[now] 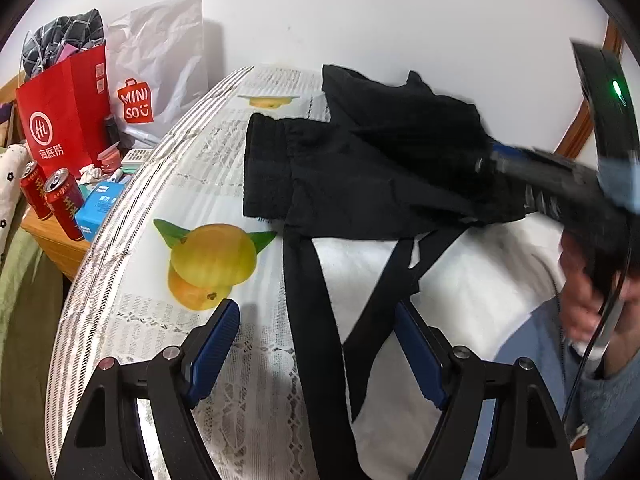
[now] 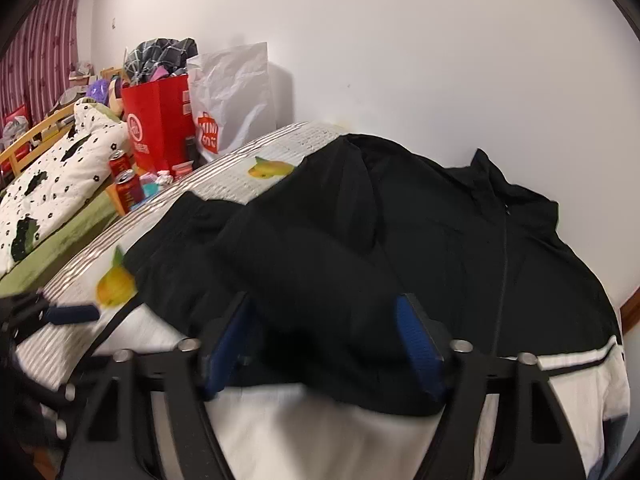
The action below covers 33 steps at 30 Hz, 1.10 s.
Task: Fold large clothes
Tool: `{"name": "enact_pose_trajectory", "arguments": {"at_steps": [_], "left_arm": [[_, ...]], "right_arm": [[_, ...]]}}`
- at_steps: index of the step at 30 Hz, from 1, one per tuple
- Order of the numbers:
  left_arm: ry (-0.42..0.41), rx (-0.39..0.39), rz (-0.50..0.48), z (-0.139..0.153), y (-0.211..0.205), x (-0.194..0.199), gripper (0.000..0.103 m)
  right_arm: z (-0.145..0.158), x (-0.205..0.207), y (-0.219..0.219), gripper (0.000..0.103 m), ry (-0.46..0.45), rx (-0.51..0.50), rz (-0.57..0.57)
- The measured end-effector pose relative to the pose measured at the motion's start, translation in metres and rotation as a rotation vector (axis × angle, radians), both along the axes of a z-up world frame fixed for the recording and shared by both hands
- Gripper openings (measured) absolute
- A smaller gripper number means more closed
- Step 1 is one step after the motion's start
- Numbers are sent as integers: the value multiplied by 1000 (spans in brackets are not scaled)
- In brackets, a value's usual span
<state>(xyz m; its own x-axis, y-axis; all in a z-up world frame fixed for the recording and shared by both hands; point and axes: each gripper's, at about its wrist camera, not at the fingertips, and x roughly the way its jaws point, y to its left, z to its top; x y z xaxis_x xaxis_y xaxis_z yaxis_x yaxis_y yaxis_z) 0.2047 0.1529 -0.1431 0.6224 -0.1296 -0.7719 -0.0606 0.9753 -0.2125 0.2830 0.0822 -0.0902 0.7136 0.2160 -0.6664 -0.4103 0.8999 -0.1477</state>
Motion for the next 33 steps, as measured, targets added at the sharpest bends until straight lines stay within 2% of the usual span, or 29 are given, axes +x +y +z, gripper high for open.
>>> {"name": "enact_pose_trajectory", "arguments": {"at_steps": [1,2,4,6,8,11,15,16,18,19,21,26,33], "left_arm": [[7,13,6,-3,-1,2,77],[-2,28,6,-3,-2,2,77],[-4,59,3,-2,-5,3,77],[-2,58,6,-2,-4,4,77],[-2,49,6,-1,-2,5,77],[-1,39,3,0,0,7,77],[-3,52,-7,2,-1,10,77],[-6,53,-7,3,0,12,77],[-17,52,0,6,3,13,77],[-22,47,1,9,4,13,77],[-28,46,3,12,5,15,77],[-41,39,29,19,9,19,77],[-20,43,30,15,8,26,77]], "right_arm": [[0,7,-2,8,16,13,1],[4,16,-10,5,26,54,-15],[12,29,-29,6,13,120,-57],[22,44,-54,6,-15,155,-123],[28,57,-78,6,-36,171,-198],[30,83,-120,7,-20,175,-332],[20,105,-149,30,2,78,-458],[20,105,-150,32,-5,69,-462],[22,97,-145,37,-14,82,-415],[23,93,-141,47,-14,87,-385],[19,79,-123,59,-17,77,-301],[-5,62,-67,61,48,36,-87],[-38,67,-11,62,105,-78,41]]}}
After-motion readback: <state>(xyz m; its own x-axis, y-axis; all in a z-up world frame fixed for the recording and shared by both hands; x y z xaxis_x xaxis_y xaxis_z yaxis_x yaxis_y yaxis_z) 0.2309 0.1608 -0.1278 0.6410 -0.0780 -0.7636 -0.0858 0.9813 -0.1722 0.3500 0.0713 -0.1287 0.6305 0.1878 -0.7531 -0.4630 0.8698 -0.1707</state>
